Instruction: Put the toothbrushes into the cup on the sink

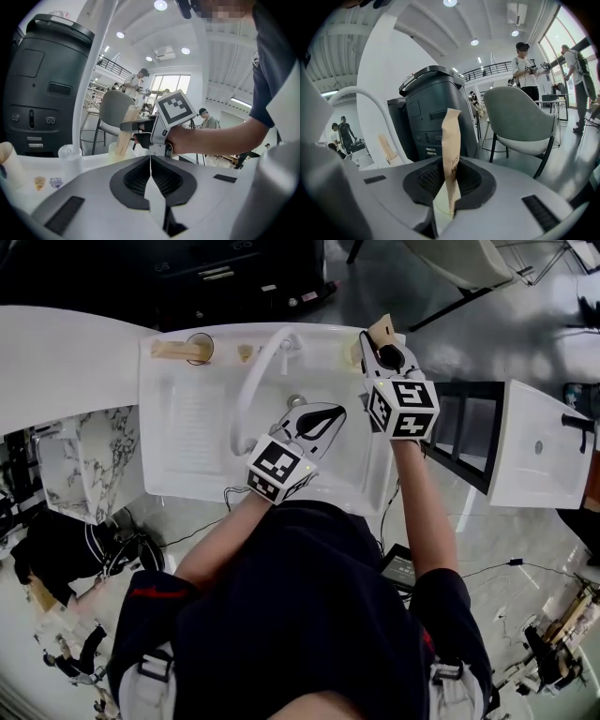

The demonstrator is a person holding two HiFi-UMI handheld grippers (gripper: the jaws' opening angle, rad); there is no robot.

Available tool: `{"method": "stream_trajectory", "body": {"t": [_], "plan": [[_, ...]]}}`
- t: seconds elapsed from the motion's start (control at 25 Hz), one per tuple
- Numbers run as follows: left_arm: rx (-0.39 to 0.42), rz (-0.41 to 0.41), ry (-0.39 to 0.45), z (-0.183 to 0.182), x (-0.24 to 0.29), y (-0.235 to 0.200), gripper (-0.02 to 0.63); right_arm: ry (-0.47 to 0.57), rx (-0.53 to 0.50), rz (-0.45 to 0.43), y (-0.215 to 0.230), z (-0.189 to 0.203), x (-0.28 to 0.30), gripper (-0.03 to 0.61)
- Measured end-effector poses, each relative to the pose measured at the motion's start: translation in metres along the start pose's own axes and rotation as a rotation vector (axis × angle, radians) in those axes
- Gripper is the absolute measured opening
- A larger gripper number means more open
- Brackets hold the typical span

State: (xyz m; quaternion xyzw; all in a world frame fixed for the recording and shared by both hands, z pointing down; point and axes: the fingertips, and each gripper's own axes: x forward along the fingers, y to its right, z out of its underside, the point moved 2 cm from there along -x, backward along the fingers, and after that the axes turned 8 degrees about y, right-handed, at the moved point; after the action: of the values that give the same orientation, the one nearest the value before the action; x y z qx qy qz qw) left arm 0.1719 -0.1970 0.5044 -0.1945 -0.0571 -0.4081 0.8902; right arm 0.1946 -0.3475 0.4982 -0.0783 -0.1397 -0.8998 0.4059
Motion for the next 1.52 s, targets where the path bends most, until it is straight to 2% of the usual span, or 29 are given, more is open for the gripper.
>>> {"method": "stream_trajectory", "body": {"t": [0.36, 0.72, 0.92, 1.52], "plan": [[-0.003, 0.010, -0.007, 0.004, 0.001, 0.005, 0.018, -0.059, 0.022, -0.002, 0.004, 0.019, -0.004, 0.061], [-0.002, 0.008, 0.004, 0.000, -0.001, 0.007, 0.018, -0.072, 0.038, 0.010, 0.007, 0.024, -0.007, 0.063], [0.002, 0.005, 0.012, -0.003, -0.003, 0.008, 0.018, -0.086, 0.049, 0.011, 0.008, 0.027, -0.009, 0.104], [-0.001, 0.003, 0.030, -0.004, -0.004, 0.022, 0.018, -0.134, 0.062, 0.027, 0.016, 0.041, -0.024, 0.121]]}}
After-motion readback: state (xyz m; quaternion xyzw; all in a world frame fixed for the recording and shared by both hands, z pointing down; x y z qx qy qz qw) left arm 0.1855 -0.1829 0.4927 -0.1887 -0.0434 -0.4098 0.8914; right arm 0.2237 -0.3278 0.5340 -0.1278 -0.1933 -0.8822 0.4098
